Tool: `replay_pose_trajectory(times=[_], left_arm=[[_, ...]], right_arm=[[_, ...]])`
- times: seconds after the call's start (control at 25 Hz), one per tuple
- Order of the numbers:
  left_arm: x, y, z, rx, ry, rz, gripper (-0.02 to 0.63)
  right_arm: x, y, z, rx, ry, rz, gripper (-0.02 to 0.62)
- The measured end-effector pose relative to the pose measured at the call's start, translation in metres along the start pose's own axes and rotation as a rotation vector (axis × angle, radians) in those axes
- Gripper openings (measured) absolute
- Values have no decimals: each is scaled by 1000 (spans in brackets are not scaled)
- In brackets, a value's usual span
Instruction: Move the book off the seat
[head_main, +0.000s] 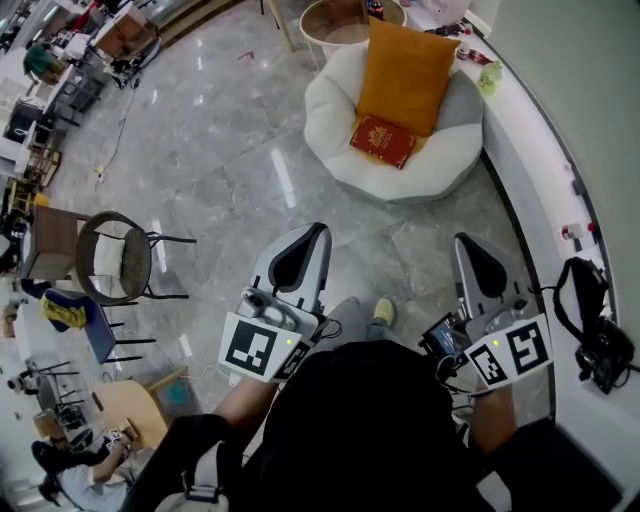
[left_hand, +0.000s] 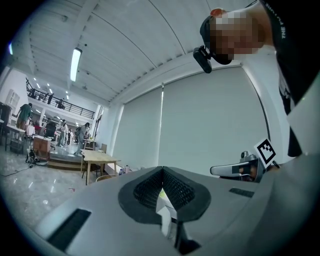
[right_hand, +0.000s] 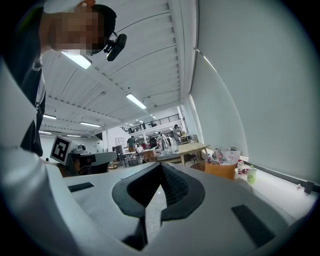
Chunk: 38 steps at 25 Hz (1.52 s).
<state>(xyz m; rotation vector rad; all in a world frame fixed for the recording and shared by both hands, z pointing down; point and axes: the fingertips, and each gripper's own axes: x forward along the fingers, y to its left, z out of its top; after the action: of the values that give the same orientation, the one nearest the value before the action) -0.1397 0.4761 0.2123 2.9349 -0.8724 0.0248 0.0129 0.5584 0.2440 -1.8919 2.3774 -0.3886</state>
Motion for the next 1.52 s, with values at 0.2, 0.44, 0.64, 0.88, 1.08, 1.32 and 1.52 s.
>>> replay_pose_trajectory(times=[0.2,0.44,0.64,0.88,1.08,1.32,1.52], left_arm=[[5,2,0,11,3,-11,12],[12,13,-3,0,5,-17,12],[28,32,-2,-35,-14,-32,12],[50,74,-7,-41,2,-32,11],[71,116,-4,-44,-10,-35,12],[99,155,6,-53,-43,-49,11],[111,187,9,-61,-26,-48,12]], right_arm=[[2,-5,-1,11,-5,-10,12],[15,-8,-2,23,-1,-22,12],[39,-12,-4,22,15,-28,12],[87,-17,1,-9,38,-32,12],[131,-21,8,-37,51,-38,12],[178,-30,22,-76,63,-47,12],[210,-27,28,-99,68,-54,12]])
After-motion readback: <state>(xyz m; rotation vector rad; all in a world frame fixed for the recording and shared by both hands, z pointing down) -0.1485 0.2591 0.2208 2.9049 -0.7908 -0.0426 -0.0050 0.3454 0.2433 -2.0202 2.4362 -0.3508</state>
